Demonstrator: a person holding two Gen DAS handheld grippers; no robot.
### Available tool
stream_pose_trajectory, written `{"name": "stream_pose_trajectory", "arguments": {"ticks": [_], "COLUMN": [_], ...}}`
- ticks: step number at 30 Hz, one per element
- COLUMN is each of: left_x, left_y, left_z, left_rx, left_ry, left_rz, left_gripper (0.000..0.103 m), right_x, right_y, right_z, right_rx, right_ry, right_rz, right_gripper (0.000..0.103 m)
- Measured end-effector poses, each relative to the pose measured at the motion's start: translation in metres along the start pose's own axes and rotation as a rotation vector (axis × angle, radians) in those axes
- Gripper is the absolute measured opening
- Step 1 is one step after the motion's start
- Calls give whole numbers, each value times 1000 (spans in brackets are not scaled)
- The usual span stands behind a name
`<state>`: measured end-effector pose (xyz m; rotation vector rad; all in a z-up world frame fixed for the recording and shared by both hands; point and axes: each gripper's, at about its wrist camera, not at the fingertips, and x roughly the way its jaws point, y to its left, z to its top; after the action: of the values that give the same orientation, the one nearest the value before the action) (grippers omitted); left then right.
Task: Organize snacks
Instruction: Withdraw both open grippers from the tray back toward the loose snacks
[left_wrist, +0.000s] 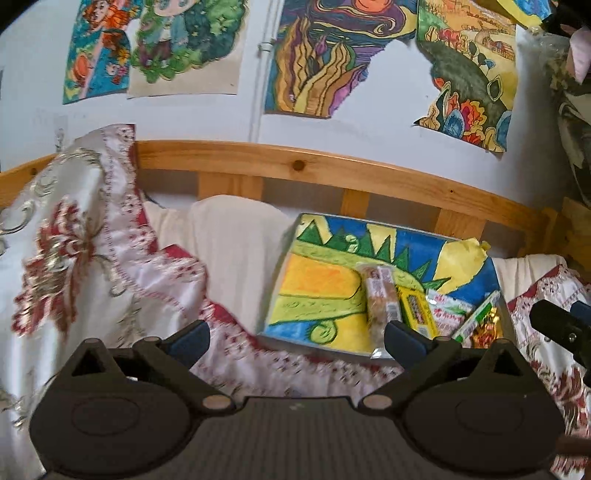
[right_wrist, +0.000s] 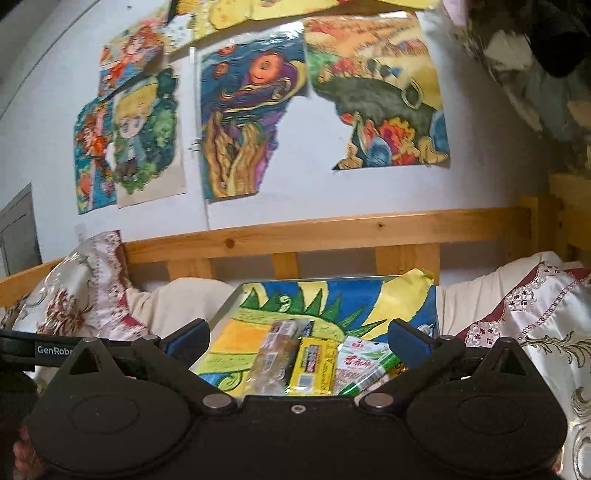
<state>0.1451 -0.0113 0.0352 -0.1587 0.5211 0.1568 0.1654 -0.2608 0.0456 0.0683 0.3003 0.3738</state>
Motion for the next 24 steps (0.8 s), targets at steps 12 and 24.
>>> {"name": "stream_pose_trajectory", "arguments": {"ticks": [12,24], "left_x": [-41,-69], "left_y": [29,32], "left_z": [-47,-79], "left_rx": [17,86], "left_ry": [35,48], "left_rz": [22,-26], "left_gripper": [102,102], "right_x": [-53,-87], "right_y": [36,49], "right_z": [-27,-54], "right_rx": [-145,-134], "right_ry": [23,117], "right_rz": [22,6], "right_gripper": [102,102]}}
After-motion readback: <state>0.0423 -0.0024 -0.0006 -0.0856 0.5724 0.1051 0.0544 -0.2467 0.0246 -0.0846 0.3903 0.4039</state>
